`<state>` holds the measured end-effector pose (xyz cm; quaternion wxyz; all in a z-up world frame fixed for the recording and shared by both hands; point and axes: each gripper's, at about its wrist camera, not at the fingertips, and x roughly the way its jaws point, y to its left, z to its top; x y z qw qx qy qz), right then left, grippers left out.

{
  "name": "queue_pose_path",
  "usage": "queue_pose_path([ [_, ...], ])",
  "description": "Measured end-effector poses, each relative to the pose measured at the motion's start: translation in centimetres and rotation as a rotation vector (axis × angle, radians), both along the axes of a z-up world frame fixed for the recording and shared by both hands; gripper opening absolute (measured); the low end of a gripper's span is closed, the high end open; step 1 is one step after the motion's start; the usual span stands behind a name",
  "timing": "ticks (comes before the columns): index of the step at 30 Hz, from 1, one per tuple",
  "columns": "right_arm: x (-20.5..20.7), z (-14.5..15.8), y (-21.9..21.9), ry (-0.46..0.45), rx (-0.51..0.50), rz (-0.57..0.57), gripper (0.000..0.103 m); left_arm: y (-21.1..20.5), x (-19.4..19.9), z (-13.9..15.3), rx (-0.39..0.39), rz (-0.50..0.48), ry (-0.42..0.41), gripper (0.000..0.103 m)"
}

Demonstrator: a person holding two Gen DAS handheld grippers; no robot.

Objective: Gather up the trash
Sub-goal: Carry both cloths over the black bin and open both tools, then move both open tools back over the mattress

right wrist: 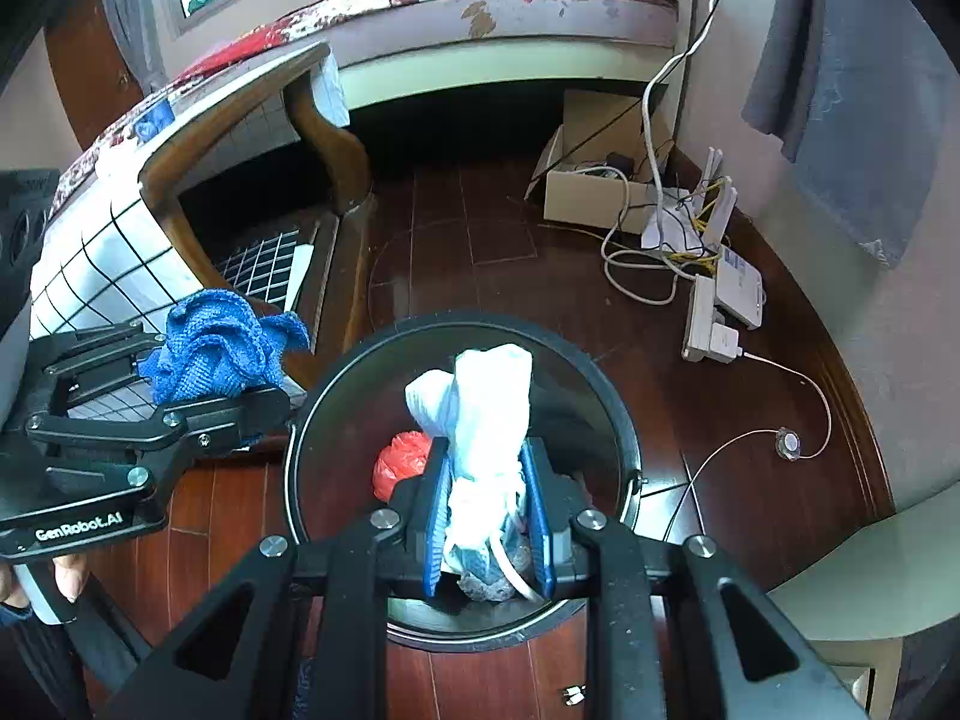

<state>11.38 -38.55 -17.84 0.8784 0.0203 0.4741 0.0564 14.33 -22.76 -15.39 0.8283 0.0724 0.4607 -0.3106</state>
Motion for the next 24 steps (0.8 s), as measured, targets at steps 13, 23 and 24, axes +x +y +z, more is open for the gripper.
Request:
queue_pose_path([
  [13, -0.3, -3.3, -2.6, 0.075, -0.047, -0.162, 0.102, 3.3, 0.2, -2.9, 0.073, 0.191, -0.047, 0.099],
  [23, -0.6, -2.2, -1.0, 0.015, -0.072, -0.149, 0.102, 3.4, -0.4, -2.4, 0.081, 0.205, -0.075, 0.099],
  [24, -0.6, -2.2, -0.9, 0.014, -0.073, -0.151, 0.102, 3.4, -0.4, -2.2, 0.078, 0.207, -0.080, 0.100],
])
